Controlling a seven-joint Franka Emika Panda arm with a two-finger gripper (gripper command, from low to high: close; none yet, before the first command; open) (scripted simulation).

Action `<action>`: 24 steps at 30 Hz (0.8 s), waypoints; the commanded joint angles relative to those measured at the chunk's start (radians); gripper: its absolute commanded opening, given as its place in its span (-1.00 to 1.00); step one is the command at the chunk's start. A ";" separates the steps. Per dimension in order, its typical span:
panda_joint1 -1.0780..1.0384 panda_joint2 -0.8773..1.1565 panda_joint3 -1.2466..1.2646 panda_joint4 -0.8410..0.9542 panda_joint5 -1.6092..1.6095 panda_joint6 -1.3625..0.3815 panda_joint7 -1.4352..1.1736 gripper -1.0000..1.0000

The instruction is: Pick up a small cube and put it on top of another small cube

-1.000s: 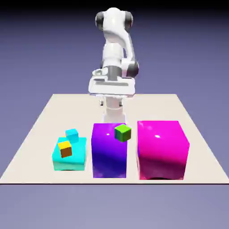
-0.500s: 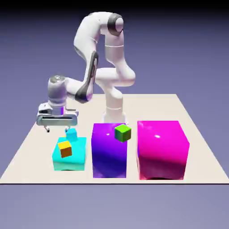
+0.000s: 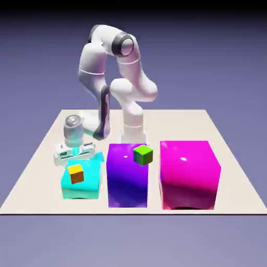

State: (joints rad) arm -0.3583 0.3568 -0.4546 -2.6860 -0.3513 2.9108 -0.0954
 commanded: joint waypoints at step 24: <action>0.483 -0.386 0.132 0.511 0.104 -0.808 -0.045 -1.00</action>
State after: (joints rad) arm 0.1389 -0.0288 -0.3228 -2.1748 -0.2456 2.1020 -0.1409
